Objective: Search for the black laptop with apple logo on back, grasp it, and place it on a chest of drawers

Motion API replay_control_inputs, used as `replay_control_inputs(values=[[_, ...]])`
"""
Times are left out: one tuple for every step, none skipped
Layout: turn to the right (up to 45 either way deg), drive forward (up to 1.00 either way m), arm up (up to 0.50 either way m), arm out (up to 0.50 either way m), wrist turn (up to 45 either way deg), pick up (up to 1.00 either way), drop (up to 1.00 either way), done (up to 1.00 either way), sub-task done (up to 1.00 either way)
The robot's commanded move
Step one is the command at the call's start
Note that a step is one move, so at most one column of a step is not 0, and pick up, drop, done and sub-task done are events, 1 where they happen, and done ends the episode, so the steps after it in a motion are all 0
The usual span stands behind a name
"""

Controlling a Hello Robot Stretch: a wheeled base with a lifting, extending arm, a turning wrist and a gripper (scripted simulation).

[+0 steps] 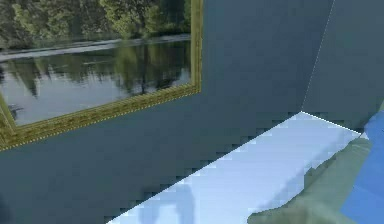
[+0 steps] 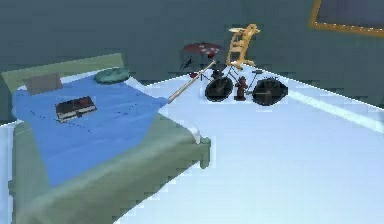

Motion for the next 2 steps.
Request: replay_control_inputs(values=[[0.0,0.50,0.00,0.00,0.0,0.00,0.00,0.00,0.00],[6.0,0.00,0.00,0.00,0.0,0.00,0.00,0.00,0.00]])
